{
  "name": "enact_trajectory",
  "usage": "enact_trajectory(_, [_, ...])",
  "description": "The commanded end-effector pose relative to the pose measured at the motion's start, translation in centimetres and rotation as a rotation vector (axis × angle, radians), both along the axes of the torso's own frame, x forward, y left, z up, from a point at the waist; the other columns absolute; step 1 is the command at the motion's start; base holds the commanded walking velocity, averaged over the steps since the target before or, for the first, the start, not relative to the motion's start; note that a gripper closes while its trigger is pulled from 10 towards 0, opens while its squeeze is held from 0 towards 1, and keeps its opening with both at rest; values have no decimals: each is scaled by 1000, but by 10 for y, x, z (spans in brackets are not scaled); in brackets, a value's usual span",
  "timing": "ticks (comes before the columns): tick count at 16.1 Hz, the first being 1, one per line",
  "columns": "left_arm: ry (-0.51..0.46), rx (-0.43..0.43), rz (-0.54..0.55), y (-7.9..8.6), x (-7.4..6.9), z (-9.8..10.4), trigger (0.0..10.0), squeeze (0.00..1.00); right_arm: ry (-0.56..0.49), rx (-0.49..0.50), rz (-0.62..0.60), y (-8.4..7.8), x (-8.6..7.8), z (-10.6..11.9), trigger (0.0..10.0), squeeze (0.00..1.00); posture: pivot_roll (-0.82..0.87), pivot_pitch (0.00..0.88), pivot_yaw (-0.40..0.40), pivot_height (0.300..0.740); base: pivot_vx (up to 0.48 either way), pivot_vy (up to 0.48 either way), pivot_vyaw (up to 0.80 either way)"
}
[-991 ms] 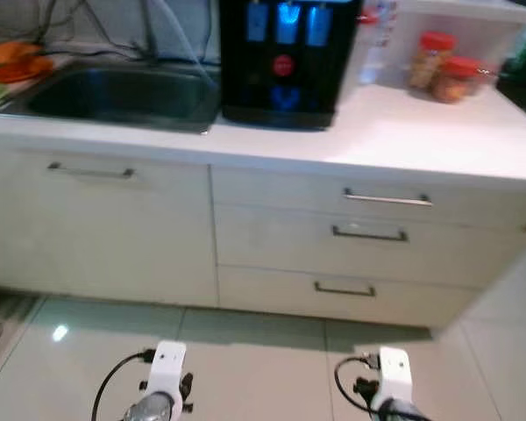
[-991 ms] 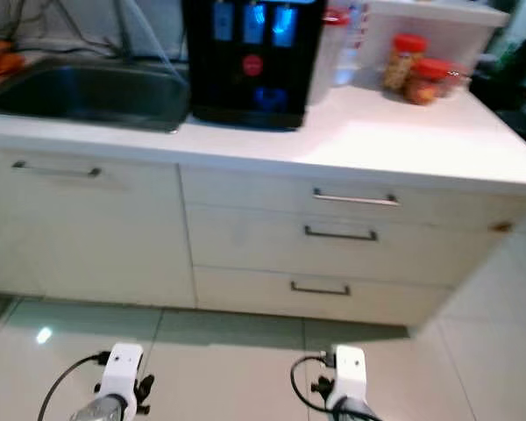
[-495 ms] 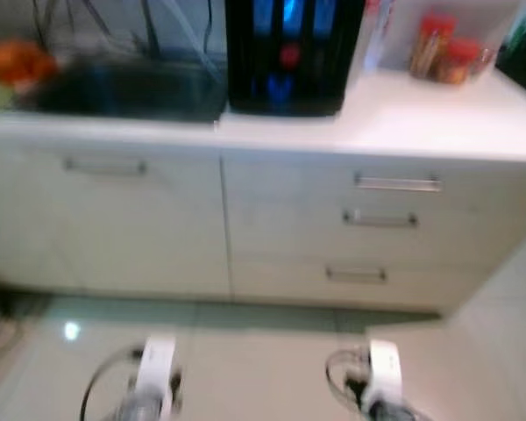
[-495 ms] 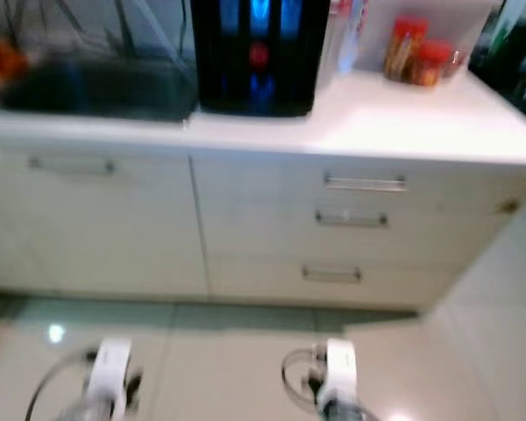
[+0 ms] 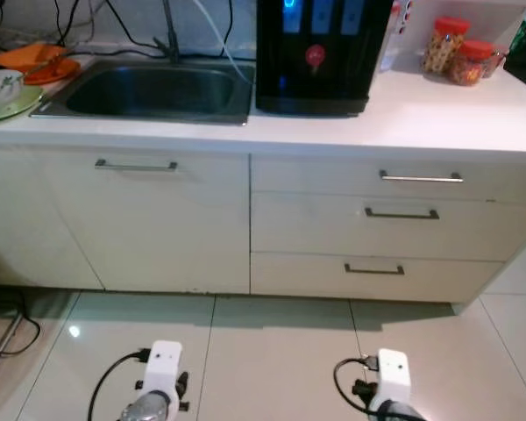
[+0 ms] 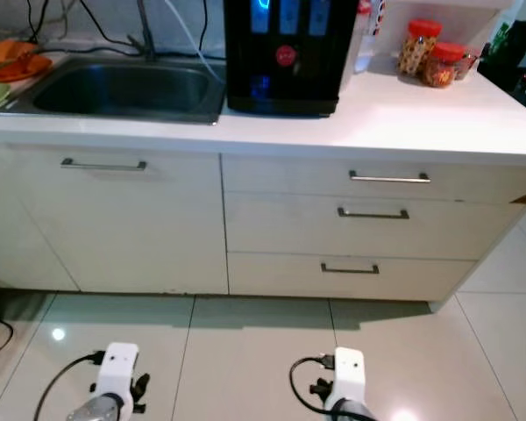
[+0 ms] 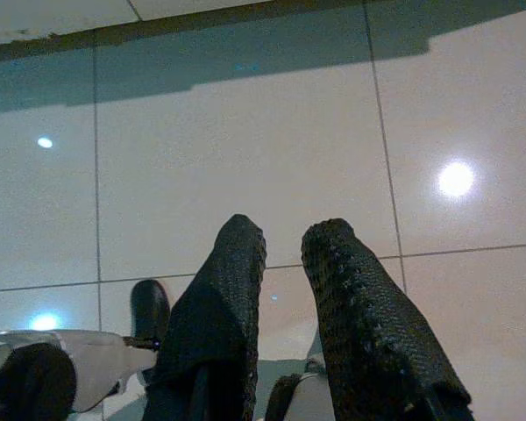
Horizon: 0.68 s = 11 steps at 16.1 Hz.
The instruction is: Kitchen organization
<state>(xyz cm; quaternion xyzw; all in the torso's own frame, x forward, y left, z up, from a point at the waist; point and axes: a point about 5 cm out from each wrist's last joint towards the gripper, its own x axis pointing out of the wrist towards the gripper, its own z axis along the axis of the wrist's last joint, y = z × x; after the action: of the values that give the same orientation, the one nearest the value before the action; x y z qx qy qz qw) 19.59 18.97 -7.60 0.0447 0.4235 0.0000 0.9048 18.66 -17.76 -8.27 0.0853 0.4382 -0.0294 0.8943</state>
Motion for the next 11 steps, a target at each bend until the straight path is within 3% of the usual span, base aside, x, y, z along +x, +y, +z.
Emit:
enact_trajectory(1, [0, 0, 11, 1, -1, 0, 10000, 0, -4, -1, 0, -1, 1, 1, 10000, 0, 137, 0, -1, 740, 0, 315, 0])
enact_trajectory(8, [0, 3, 13, 2, -1, 0, 10000, 0, -3, 4, 2, 0, 0, 0, 10000, 0, 137, 0, 1, 740, 0, 441, 0])
enact_trajectory(11, [-2, 8, 13, 2, -1, 0, 10000, 0, -3, 6, 2, 1, 0, 0, 10000, 0, 136, 0, 1, 740, 0, 0, 0])
